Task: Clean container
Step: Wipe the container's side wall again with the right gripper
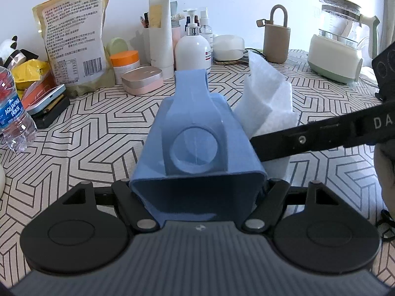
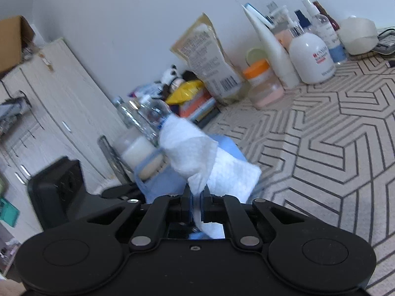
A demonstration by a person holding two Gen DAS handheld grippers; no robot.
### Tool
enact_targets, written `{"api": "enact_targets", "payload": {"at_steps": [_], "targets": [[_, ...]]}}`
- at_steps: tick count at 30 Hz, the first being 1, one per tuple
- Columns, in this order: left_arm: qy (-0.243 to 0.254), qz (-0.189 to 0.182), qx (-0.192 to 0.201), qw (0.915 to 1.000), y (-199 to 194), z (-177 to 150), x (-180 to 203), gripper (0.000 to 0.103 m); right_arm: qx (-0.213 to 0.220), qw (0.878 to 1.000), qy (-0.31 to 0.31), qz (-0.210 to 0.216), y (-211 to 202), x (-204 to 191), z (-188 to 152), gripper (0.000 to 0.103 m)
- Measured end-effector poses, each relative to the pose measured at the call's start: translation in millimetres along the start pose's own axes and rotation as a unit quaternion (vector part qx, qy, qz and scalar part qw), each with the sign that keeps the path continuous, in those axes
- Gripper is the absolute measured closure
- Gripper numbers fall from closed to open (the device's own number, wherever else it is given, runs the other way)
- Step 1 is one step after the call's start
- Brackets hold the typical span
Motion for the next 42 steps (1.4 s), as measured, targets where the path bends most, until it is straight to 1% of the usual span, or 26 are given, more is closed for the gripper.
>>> {"api": "enact_targets", "payload": {"at_steps": [6, 7, 10, 12, 17, 21, 24, 29, 31, 37, 42], "targets": [[-0.001, 0.001, 0.0, 1.0, 0.5, 0.6, -0.2, 0.029, -0.007, 1.0, 0.009, -0.007, -1.3, 8.2, -3.0, 0.093], [-0.002, 0.001, 0.0, 1.0, 0.3, 0.7, -0.4, 0.029, -0.004, 1.0, 0.017, 0.006, -2.9, 8.2, -2.4, 0.093], [0.008, 0.002, 0.004, 1.0, -0.6, 0.5, 2.7, 0.029, 0.015, 0.996, 0.045, 0.071, -10.7, 4.3, 1.7, 0.093], [0.008, 0.002, 0.003, 1.0, -0.6, 0.5, 3.1, 0.029, 0.022, 0.995, 0.037, 0.091, -13.4, -2.7, 3.5, 0.092], [0.008, 0.002, 0.004, 1.0, -1.0, 0.4, 3.2, 0.029, 0.02, 0.995, 0.032, 0.096, -14.2, -5.1, 2.1, 0.093], [0.008, 0.003, 0.003, 1.0, -0.7, 0.5, 2.6, 0.029, 0.023, 0.997, 0.035, 0.07, -16.2, 1.5, 2.1, 0.093], [0.0, 0.002, -0.001, 1.0, 1.1, 3.4, -2.0, 0.029, 0.014, 0.999, 0.036, 0.037, -14.9, 9.7, -0.3, 0.092], [0.0, 0.0, 0.0, 1.0, 2.9, 4.2, -3.6, 0.029, 0.008, 0.999, 0.035, 0.03, -13.7, 11.8, -1.6, 0.092], [0.002, 0.0, 0.0, 1.0, 3.8, 4.6, -3.8, 0.029, 0.01, 0.999, 0.035, 0.034, -14.8, 11.8, -1.4, 0.092], [0.002, -0.001, 0.0, 1.0, 4.4, 3.8, -2.8, 0.029, 0.02, 0.997, 0.028, 0.068, -17.6, 2.0, 2.1, 0.091], [0.01, 0.002, 0.003, 0.9999, 1.4, 2.3, 2.5, 0.029, 0.015, 0.994, 0.015, 0.108, -16.5, -11.9, 1.9, 0.091]]}}
Point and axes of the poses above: each gripper's, at about its wrist camera, not at the fingertips, and y roughly the way its jaws point, x to its right, z to its top, the point moved 7 cm from there along y, roughly the way its jaws point, and after that the axes turned 5 degrees about -y, right-handed, at the moved point
